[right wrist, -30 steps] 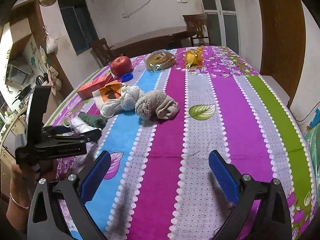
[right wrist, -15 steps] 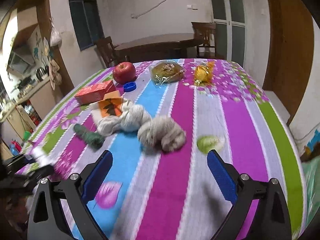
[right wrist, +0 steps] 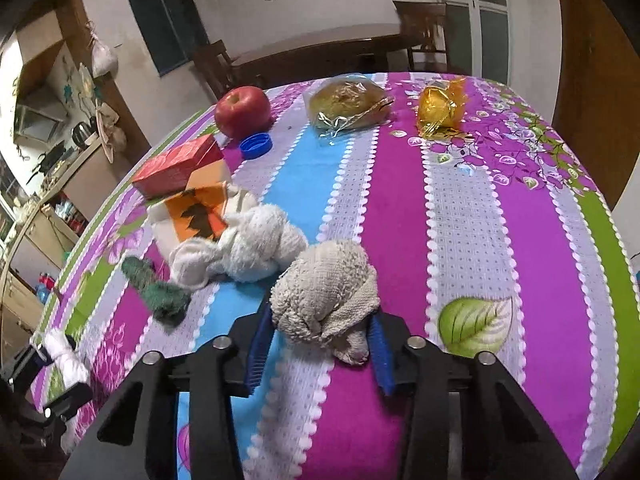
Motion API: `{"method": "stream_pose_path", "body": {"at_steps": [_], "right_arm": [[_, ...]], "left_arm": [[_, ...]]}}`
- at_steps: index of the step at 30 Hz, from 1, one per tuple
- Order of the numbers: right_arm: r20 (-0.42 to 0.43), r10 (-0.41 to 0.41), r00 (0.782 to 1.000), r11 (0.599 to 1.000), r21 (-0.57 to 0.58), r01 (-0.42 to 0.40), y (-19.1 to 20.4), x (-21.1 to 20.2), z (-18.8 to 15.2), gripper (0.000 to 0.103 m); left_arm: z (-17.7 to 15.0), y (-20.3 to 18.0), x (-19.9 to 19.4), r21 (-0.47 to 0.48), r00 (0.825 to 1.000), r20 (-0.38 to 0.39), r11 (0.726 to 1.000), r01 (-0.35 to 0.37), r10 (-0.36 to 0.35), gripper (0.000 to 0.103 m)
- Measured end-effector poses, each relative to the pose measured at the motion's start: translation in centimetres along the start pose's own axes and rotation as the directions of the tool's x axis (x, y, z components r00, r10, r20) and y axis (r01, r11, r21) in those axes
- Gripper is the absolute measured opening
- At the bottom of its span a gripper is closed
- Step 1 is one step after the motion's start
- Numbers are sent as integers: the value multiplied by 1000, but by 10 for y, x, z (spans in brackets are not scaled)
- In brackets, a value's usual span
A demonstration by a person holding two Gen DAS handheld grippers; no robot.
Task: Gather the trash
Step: 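Grasp the beige yarn ball with the right tool while the left tool holds the cloth bundle, then carry the yarn ball and cloth bundle toward the green bin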
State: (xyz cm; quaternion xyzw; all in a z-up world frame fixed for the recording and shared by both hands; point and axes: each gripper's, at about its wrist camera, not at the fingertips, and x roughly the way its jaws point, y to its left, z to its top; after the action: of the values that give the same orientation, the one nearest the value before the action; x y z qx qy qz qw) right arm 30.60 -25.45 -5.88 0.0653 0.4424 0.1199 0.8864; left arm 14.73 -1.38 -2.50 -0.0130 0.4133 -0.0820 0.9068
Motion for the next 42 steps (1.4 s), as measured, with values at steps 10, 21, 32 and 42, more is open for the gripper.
{"method": "stream_pose_path", "body": {"at_steps": [10, 21, 32, 42], "right_arm": [[108, 42, 993, 999, -34, -39, 22, -76, -57, 42], [126, 14, 992, 1000, -6, -14, 6, -120, -105, 43], [180, -13, 984, 999, 31, 8, -19, -153, -109, 43], [179, -19, 984, 999, 38, 12, -24, -160, -119, 43]], "left_arm": [[1, -28, -5, 66, 999, 32, 998, -19, 17, 77], [1, -67, -6, 163, 995, 62, 983, -81, 71, 77], [6, -96, -11, 215, 990, 101, 970, -117, 97, 77], [3, -110, -12, 237, 989, 104, 963, -124, 102, 77]]}}
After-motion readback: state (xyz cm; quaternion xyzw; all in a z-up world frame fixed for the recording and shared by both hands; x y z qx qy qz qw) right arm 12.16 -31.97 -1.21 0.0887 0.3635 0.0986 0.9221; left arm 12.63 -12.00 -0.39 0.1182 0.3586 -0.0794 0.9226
